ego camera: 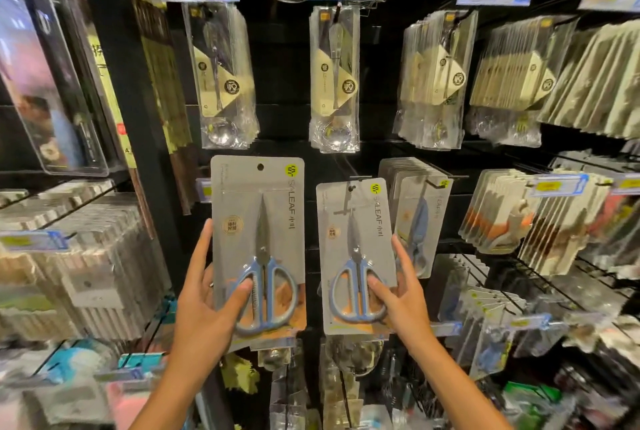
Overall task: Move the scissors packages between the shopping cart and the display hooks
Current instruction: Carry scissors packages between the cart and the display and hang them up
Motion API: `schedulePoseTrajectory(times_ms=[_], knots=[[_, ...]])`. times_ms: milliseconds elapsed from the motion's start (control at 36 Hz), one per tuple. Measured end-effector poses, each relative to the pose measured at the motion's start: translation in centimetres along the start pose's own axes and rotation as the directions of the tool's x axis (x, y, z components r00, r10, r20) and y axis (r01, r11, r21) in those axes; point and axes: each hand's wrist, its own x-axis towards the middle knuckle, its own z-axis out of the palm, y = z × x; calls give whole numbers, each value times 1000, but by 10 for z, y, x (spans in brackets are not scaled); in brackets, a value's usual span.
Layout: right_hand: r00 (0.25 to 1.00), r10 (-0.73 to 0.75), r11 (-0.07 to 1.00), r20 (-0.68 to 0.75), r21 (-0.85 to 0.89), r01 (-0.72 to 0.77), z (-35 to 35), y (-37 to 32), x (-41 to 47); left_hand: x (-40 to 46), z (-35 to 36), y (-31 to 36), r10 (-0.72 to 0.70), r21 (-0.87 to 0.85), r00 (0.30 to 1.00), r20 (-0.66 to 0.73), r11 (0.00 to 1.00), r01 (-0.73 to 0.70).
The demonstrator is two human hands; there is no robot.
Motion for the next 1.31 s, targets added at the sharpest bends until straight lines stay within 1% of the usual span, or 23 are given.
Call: schedulePoseTrajectory(times_ms=[56,83,139,194,361,528,639,778,861,1028,1111,1194,1306], knots=[[1000,-27,996,7,-84,28,4,0,0,4,-2,0,10,-10,1000,7,1000,-10],[999,-37,987,9,-157,38,6,1,1,7,-2,1,16,-20,1000,11,1000,-16],[999,-39,945,28,-325,46,7,4,2,11,-2,2,37,-41,999,18,999,-36],[997,-48,896,53,-439,66,9,11,5,15,-2,3,58,-58,998,31,997,-56],[999,-2,786,40,-617,26,14,27,27,26,2,2,92,-89,994,55,992,-86],[999,8,763,36,-646,17,21,44,69,35,8,4,117,-85,992,46,990,-112],[998,46,749,43,-663,-6,28,59,95,38,12,7,134,-67,991,11,989,-133],[994,92,765,54,-643,-35,32,76,128,45,16,12,158,-32,987,-26,987,-159],[992,117,750,43,-658,-60,33,85,146,49,15,14,168,-24,985,-43,985,-169],[984,175,764,39,-636,-111,35,86,160,52,12,14,155,-5,986,-55,988,-156],[985,171,797,30,-592,-121,35,87,162,50,13,15,155,-5,986,-61,988,-156],[986,168,799,-13,-583,-144,38,83,156,48,11,16,156,-13,986,-64,987,-157],[997,79,844,13,-532,-60,45,74,131,44,8,17,167,-17,984,-55,986,-168]])
